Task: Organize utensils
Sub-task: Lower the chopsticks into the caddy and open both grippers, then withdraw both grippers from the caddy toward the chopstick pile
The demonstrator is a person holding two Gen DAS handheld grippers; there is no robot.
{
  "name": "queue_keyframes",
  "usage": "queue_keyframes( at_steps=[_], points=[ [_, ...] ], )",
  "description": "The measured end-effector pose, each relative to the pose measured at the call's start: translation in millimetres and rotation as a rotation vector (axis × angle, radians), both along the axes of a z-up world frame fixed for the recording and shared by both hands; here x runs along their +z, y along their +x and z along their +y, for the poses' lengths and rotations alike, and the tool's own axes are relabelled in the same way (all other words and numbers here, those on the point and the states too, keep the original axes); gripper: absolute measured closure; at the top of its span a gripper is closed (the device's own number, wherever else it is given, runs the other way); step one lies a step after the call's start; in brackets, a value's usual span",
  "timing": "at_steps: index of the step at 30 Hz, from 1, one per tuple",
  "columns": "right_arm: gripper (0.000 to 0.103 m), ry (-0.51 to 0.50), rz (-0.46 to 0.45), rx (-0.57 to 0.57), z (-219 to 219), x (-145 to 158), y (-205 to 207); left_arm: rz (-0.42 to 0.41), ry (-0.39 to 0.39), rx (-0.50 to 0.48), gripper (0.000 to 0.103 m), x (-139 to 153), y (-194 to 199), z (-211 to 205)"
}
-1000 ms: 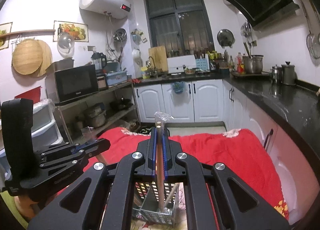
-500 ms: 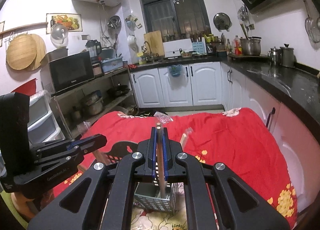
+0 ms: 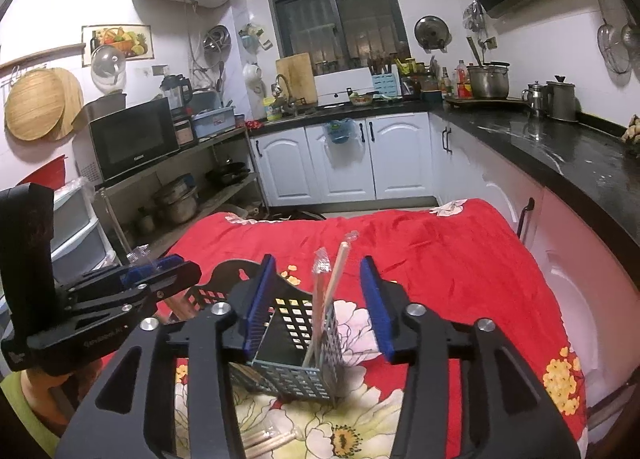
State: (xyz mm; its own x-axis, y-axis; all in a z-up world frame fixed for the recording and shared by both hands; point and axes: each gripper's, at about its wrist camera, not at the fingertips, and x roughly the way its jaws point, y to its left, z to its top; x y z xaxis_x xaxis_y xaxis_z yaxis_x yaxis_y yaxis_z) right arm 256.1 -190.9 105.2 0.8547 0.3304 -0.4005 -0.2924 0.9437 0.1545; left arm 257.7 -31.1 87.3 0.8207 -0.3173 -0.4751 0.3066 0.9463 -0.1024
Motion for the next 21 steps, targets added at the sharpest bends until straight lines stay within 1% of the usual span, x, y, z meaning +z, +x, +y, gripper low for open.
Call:
queue_keyframes(
  at_steps=[2, 4, 5, 8, 9, 11, 12, 14, 16, 19, 21],
  points=[
    [0.052, -0.004, -0.004, -0.004, -3, 1, -5, -0.009, -0.006, -0.001, 0.056, 3, -4, 1],
    [0.048, -0.011, -0.011, -0.012, -5, 2, -10, -0.016, -0.010, -0.003, 0.052, 6, -8, 2],
    [0.047, -0.014, -0.013, -0.012, -6, 2, -13, -0.021, -0.011, -0.005, 0.046, 7, -11, 2],
    [0.042, -0.018, -0.019, -0.018, -10, 4, -20, -0.035, -0.016, -0.004, 0.033, 11, -17, 3],
    [0.041, -0.020, -0.019, -0.018, -11, 4, -23, -0.037, -0.019, -0.004, 0.031, 12, -19, 2],
    [0.040, -0.022, -0.019, -0.020, -12, 5, -26, -0.040, -0.023, -0.006, 0.023, 14, -22, 3],
    [0.038, -0.022, -0.020, -0.021, -12, 5, -26, -0.045, -0.024, -0.005, 0.022, 14, -24, 3],
    [0.036, -0.021, -0.020, -0.022, -14, 5, -27, -0.048, -0.026, -0.005, 0.015, 15, -27, 3],
    [0.034, -0.022, -0.021, -0.020, -16, 3, -29, -0.051, -0.033, -0.005, 0.011, 16, -31, 4],
    [0.031, -0.024, -0.025, -0.027, -16, 4, -36, -0.053, -0.040, -0.008, 0.011, 17, -37, 5],
    [0.030, -0.024, -0.028, -0.028, -19, 4, -42, -0.055, -0.040, -0.009, 0.011, 17, -41, 5]
  ],
)
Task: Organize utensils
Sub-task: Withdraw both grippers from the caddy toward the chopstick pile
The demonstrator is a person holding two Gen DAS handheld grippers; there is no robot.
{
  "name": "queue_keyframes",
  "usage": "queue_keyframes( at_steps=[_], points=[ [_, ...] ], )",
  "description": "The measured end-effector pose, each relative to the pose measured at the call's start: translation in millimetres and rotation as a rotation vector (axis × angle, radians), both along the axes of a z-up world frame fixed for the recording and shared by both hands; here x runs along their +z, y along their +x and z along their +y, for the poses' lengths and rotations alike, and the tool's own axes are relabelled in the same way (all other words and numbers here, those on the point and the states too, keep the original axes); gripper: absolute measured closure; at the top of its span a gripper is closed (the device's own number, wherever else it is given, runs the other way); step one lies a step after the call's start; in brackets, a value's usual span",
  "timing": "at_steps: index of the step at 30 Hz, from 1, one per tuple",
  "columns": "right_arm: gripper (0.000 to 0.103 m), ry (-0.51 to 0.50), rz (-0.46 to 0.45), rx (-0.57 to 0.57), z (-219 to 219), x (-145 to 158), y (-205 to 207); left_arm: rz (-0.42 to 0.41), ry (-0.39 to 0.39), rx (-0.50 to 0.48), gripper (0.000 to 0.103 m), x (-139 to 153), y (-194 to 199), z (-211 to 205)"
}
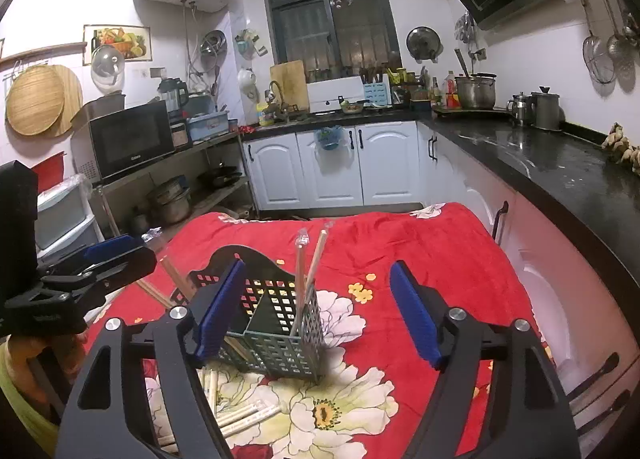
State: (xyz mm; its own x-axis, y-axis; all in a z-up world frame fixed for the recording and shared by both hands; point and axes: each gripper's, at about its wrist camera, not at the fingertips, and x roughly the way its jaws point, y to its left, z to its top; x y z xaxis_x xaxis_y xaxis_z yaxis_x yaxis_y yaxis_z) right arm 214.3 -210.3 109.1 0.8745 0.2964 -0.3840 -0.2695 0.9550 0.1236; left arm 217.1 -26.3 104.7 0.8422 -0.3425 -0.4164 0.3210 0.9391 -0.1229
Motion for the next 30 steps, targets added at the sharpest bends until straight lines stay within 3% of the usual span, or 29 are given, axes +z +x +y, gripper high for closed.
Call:
queue_keyframes(
  at_steps=[30],
  points=[
    [0.026, -0.038, -0.006, 0.030, 0, 8, -37, 0.021, -0.004, -0.001, 0.011, -16, -56, 12]
  ],
)
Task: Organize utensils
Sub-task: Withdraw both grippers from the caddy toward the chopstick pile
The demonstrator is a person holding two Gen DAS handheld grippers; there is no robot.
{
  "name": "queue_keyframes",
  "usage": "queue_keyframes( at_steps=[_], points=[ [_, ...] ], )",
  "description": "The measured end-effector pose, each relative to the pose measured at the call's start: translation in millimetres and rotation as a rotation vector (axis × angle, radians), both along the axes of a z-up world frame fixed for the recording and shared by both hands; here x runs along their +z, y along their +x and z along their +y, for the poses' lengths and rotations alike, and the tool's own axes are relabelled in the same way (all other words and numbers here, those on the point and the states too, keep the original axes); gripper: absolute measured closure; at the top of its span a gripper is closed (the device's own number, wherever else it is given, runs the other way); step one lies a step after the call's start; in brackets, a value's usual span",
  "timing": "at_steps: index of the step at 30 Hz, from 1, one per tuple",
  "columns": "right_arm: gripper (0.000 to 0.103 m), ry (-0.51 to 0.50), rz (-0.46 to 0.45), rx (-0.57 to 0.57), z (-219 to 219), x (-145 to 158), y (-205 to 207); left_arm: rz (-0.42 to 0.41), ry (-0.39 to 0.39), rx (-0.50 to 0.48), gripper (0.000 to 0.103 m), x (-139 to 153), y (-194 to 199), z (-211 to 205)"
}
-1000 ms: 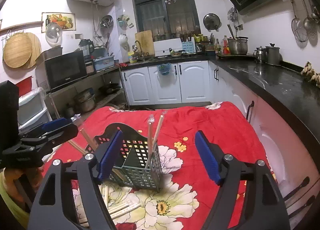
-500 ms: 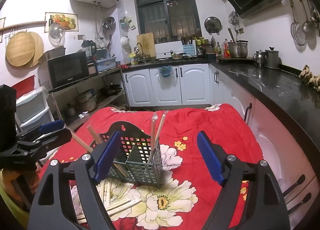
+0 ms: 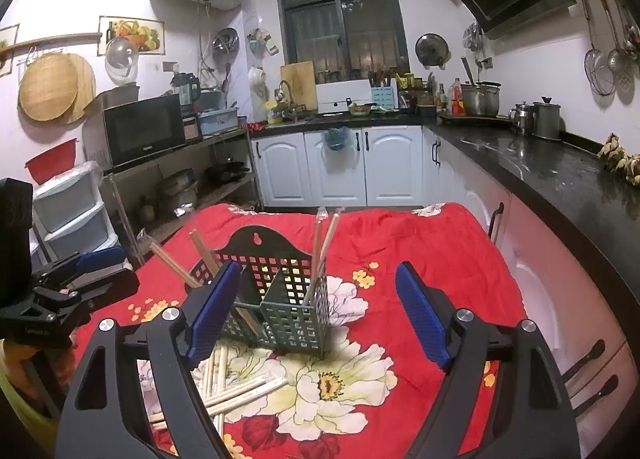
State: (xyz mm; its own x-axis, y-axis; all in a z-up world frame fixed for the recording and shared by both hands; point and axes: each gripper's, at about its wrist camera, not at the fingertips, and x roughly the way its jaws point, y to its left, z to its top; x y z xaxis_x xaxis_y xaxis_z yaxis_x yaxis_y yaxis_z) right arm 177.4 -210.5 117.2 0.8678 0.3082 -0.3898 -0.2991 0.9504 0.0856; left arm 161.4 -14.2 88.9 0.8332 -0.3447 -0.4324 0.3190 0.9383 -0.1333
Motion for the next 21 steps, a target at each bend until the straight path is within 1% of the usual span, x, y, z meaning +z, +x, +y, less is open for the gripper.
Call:
queue_keyframes(
  at_steps=[10, 16, 21],
  points=[
    [0.026, -0.013, 0.017, 0.017, 5, -12, -5, 0.046, -0.002, 0.043, 0.011, -20, -8, 18],
    [0.026, -0.020, 0.048, 0.025, 7, -25, -4, 0.094, -0.007, 0.069, 0.011, -38, -9, 31],
    [0.026, -0.020, 0.072, 0.035, 11, -36, -5, 0.116, -0.015, 0.087, 0.011, -45, -13, 40]
  ],
)
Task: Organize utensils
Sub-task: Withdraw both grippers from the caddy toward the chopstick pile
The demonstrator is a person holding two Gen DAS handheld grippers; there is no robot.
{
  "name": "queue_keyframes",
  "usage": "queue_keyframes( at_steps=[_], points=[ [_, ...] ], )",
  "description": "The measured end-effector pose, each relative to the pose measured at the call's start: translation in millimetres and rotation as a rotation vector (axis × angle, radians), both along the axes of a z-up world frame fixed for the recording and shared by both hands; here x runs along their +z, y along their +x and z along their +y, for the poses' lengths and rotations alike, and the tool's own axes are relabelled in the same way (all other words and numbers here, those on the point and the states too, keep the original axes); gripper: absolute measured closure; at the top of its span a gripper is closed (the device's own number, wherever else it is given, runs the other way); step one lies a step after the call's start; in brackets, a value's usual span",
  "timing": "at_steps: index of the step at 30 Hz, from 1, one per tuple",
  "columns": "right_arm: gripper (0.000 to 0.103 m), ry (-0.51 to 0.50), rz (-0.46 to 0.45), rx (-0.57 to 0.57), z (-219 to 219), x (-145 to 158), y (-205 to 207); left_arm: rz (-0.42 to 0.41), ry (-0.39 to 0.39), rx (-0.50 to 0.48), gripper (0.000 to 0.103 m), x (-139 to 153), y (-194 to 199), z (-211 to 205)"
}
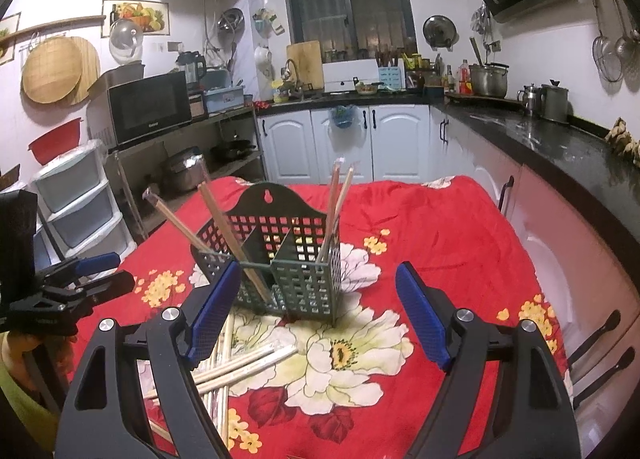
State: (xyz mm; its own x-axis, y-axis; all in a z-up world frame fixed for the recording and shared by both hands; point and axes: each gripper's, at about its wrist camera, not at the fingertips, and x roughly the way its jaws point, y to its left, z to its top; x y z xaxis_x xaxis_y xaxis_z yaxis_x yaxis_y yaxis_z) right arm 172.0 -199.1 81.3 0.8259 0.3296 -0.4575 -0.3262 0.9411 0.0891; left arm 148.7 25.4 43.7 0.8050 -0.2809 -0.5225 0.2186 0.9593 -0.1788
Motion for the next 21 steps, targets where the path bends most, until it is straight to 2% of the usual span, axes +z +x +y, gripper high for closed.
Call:
queue_keyframes(
  at_steps=[12, 21],
  points=[
    [0.026, -0.010, 0.046, 0.036, 14, -19, 0, 0.062, -0.009, 0.009, 0.011, -22, -8, 9],
    [0.026, -0.026, 0.101, 0.064, 20, -41, -5, 0.136, 0.009, 0.001, 0.011, -49, -17, 13]
  ],
)
